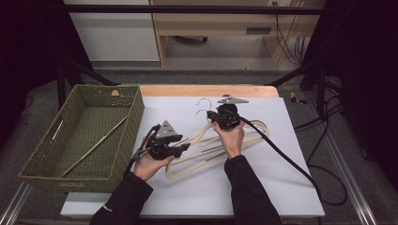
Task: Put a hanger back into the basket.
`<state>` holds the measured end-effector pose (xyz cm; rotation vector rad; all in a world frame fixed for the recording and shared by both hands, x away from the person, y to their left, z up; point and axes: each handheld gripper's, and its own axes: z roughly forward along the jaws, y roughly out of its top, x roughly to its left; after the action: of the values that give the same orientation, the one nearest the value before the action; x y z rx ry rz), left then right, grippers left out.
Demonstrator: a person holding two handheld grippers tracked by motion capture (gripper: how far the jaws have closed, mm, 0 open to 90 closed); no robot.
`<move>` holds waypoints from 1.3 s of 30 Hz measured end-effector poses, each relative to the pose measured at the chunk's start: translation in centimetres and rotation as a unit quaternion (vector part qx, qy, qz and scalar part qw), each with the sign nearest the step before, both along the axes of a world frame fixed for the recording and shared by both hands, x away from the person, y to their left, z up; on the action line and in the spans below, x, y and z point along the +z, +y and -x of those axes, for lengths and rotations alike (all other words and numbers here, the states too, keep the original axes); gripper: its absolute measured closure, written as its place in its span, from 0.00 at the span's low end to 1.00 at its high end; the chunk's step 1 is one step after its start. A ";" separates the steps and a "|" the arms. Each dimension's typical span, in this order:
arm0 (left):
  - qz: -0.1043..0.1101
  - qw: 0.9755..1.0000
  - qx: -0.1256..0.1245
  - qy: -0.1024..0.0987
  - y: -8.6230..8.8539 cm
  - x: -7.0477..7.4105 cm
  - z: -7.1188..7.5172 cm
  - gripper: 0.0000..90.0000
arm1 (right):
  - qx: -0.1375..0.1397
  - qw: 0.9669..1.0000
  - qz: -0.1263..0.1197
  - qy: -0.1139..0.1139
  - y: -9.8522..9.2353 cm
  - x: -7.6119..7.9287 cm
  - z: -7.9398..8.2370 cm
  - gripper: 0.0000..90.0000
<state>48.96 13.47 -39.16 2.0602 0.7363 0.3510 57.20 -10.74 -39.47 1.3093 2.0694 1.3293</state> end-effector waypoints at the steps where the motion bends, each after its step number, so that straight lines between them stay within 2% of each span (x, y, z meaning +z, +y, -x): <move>1: 0.007 1.000 0.001 0.002 0.1 0.2 0.0 0.49 | 0.005 1.000 -0.001 -0.014 -0.1 0.4 0.5 1.00; 3: 0.021 1.000 -0.001 0.001 0.3 0.8 0.1 0.42 | 0.010 0.999 -0.006 -0.031 -0.3 1.1 1.2 1.00; 4: 0.016 1.000 0.002 -0.004 0.3 1.1 0.2 0.39 | 0.015 0.999 -0.007 -0.042 -0.4 1.4 1.6 1.00; 7: 0.020 1.000 -0.002 -0.007 -0.1 1.7 0.3 0.32 | 0.032 0.997 -0.014 -0.065 -0.7 2.1 2.5 0.99; 10: 0.016 1.000 -0.007 -0.004 -0.9 2.2 0.3 0.29 | 0.051 0.995 -0.020 -0.083 -0.8 2.5 3.5 0.99; 13: 0.023 1.000 -0.019 0.004 -2.1 2.5 0.3 0.30 | 0.069 0.992 -0.018 -0.099 -0.8 2.7 4.4 0.99; 16: 0.025 0.999 -0.024 0.012 -3.2 2.6 0.2 0.36 | 0.077 0.991 -0.023 -0.110 -0.8 2.9 5.3 0.99; 22: 0.025 0.999 -0.037 0.020 -4.9 2.3 -0.5 0.56 | 0.088 0.988 -0.030 -0.121 -1.1 2.9 6.4 0.99; 23: 0.027 0.999 -0.039 0.027 -5.2 2.2 -0.7 0.59 | 0.091 0.988 -0.031 -0.123 -1.1 2.9 6.5 0.99; 30: 0.035 0.997 -0.041 0.055 -6.1 1.6 -1.2 0.78 | 0.098 0.986 -0.033 -0.131 -1.3 2.7 6.9 0.99; 32: 0.032 0.997 -0.035 0.054 -6.2 1.6 -1.2 0.87 | 0.101 0.985 -0.035 -0.134 -1.5 2.6 7.0 0.99; 35: 0.037 0.997 -0.030 0.058 -6.2 1.6 -1.3 0.89 | 0.106 0.984 -0.042 -0.139 -1.7 2.7 7.0 0.99; 39: 0.036 0.998 -0.031 0.046 -6.3 1.8 -0.8 0.91 | 0.108 0.983 -0.043 -0.140 -2.0 2.9 7.4 0.99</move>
<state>49.73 7.17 -37.32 2.0359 0.7285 0.1924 49.80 -12.70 -36.55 0.8851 2.0162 1.6086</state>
